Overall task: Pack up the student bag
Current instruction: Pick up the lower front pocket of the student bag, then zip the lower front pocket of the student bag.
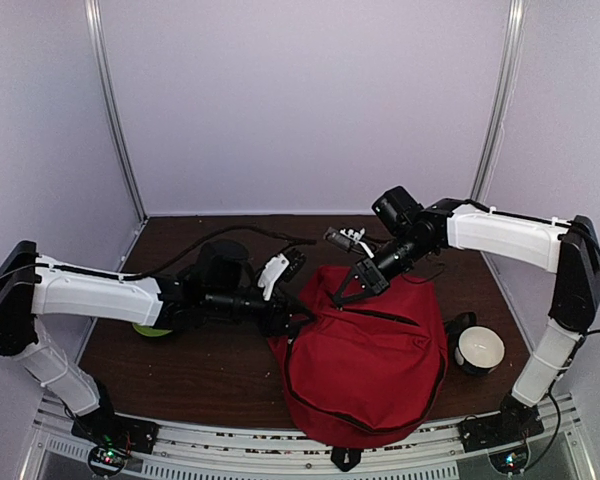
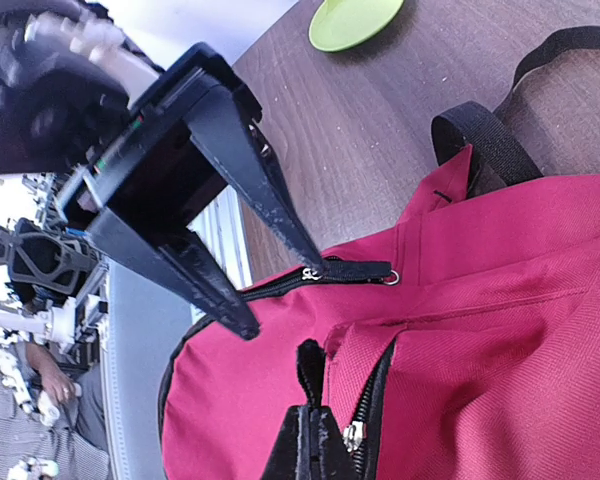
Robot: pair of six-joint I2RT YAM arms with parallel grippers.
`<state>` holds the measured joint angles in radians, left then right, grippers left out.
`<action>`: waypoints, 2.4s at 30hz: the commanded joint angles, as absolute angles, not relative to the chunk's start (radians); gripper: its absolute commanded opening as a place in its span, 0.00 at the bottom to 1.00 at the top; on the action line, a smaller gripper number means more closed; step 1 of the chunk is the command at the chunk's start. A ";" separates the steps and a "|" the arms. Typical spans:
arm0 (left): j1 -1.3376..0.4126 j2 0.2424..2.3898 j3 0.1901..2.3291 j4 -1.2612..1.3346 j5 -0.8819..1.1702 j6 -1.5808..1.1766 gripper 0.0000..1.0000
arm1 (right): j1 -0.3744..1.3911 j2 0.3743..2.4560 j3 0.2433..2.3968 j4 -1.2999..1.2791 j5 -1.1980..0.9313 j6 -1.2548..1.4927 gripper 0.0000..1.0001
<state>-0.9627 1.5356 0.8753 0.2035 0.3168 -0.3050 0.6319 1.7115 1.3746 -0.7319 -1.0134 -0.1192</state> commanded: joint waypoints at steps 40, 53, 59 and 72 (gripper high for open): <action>-0.976 1.595 0.900 0.173 0.108 0.069 0.00 | 0.327 1.384 1.158 -0.989 -0.990 -0.461 0.00; -0.985 1.602 0.928 0.220 0.097 0.053 0.00 | 0.390 1.369 1.164 -0.818 -0.964 -0.401 0.53; -1.020 1.587 0.948 0.215 0.059 0.064 0.00 | 0.493 1.617 1.321 -0.880 -1.026 -0.319 0.55; -1.043 1.570 0.944 0.198 0.026 0.069 0.00 | 0.555 1.799 1.462 -0.997 -1.146 -0.324 0.44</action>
<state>-1.0363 1.6089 0.9237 0.1810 0.0414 0.0589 0.5411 1.7821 1.4471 -0.9710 -1.0935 -0.3408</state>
